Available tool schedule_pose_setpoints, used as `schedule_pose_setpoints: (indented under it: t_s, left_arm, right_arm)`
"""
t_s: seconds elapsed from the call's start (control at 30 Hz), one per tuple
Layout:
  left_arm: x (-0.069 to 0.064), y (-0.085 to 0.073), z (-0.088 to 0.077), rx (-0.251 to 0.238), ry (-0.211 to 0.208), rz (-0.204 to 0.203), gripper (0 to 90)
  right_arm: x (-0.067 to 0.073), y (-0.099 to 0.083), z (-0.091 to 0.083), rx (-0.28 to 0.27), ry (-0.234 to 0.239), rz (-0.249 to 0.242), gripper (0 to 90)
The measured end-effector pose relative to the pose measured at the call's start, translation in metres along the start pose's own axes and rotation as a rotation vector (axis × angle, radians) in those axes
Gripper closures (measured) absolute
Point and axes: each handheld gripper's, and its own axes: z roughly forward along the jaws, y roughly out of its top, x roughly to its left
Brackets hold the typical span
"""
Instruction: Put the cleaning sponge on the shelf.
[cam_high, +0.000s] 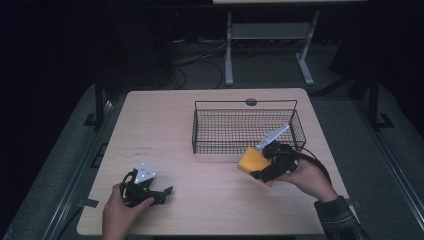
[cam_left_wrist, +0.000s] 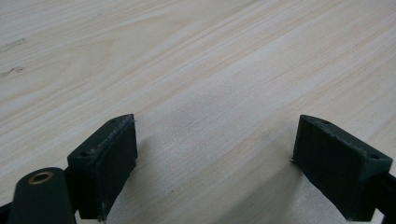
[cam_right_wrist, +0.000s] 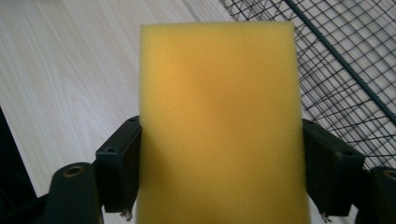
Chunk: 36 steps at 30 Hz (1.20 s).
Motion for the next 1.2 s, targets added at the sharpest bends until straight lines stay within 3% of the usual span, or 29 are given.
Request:
schedule_pose_setpoints:
  t_s: [0.63, 1.2]
  left_arm:
    - [0.000, 0.000, 0.000, 0.000, 0.001, 0.000, 12.8]
    - [0.000, 0.000, 0.000, 0.002, 0.000, 0.001, 12.8]
  right_arm:
    - [-0.035, 0.009, -0.019, -0.017, -0.049, 0.067, 24.3]
    - [-0.074, 0.017, -0.023, -0.023, -0.108, 0.149, 24.3]
